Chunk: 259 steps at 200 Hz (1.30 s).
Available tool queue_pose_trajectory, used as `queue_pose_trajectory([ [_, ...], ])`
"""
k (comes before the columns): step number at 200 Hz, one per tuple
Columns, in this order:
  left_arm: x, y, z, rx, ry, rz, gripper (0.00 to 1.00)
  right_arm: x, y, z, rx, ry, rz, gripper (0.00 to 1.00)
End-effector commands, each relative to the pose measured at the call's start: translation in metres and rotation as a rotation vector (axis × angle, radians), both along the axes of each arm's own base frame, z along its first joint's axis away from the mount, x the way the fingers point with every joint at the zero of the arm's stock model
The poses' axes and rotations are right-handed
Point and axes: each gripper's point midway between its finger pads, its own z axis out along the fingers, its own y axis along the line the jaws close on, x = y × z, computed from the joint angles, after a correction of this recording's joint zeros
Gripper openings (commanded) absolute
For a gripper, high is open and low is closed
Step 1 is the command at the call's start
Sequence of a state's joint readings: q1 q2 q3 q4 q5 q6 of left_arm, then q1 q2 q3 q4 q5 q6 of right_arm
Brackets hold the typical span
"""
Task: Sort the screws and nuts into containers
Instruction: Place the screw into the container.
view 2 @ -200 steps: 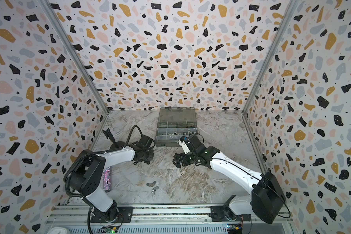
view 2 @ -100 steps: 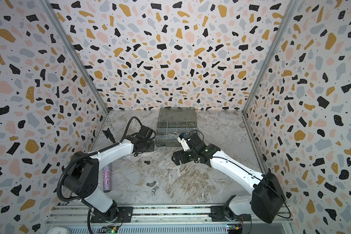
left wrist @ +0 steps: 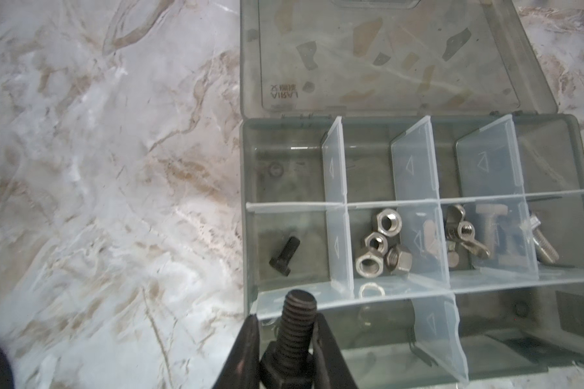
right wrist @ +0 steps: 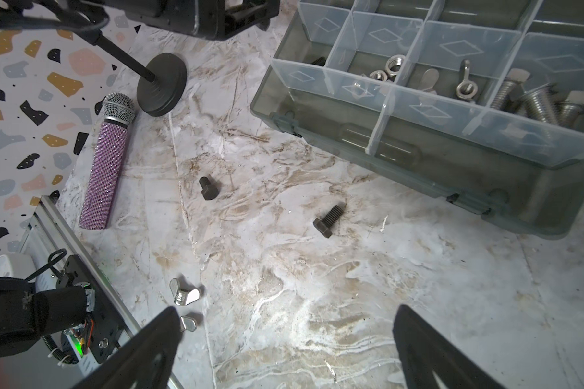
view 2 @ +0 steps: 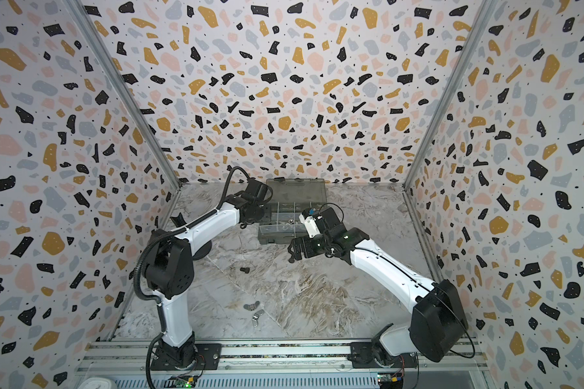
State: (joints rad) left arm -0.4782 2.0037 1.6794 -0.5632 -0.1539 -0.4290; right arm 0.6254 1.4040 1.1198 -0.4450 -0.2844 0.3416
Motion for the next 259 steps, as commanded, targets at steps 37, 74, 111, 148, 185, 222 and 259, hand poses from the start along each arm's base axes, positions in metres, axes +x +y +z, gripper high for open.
queue_pose_trajectory([
  [37, 0.024, -0.015, -0.013, -0.005, 0.034, -0.037, 0.2, 0.022, -0.005, 0.009, 0.011, -0.011, 0.002, 0.99],
  [74, 0.028, -0.018, -0.031, -0.006, 0.065, -0.044, 0.2, 0.032, -0.005, -0.001, 0.005, 0.01, 0.0, 0.99],
  [111, 0.028, -0.015, -0.042, 0.001, 0.082, -0.043, 0.24, 0.039, -0.005, -0.009, 0.001, 0.029, 0.0, 0.99],
  [148, 0.031, -0.013, -0.04, -0.003, 0.081, -0.041, 0.56, 0.042, -0.005, -0.013, -0.001, 0.037, 0.001, 0.99],
  [185, 0.025, -0.008, -0.002, -0.008, 0.031, -0.041, 0.6, 0.038, -0.008, -0.01, -0.003, 0.032, 0.001, 0.99],
  [222, -0.009, 0.016, 0.041, -0.012, -0.043, -0.01, 0.64, 0.027, -0.011, -0.003, 0.002, 0.021, -0.002, 0.99],
  [259, -0.076, 0.056, 0.021, 0.032, -0.012, 0.02, 0.68, -0.005, 0.004, -0.005, -0.013, 0.017, 0.033, 0.99],
])
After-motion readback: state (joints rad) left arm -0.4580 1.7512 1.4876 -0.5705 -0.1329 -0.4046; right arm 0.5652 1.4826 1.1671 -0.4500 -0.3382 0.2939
